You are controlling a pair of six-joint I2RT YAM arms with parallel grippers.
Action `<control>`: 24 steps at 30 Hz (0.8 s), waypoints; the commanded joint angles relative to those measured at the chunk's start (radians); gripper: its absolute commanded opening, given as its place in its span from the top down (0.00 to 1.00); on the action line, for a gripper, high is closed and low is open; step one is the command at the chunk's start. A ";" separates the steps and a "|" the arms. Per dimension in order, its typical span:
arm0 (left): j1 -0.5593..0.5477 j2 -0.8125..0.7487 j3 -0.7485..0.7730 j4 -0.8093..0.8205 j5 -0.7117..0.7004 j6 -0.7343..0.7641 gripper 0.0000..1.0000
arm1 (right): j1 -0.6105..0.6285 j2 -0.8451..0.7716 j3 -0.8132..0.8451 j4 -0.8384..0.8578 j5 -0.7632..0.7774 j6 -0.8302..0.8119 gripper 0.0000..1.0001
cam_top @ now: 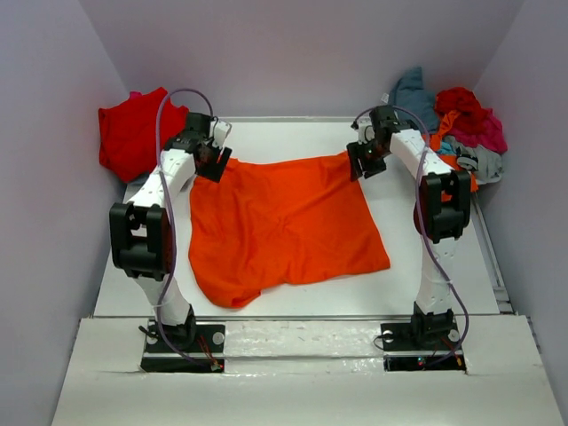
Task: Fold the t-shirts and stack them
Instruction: Flatten the tshirt out
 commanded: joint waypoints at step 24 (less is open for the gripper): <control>-0.007 -0.008 -0.226 -0.227 0.100 -0.023 0.57 | 0.024 0.013 -0.131 -0.084 -0.078 -0.028 0.82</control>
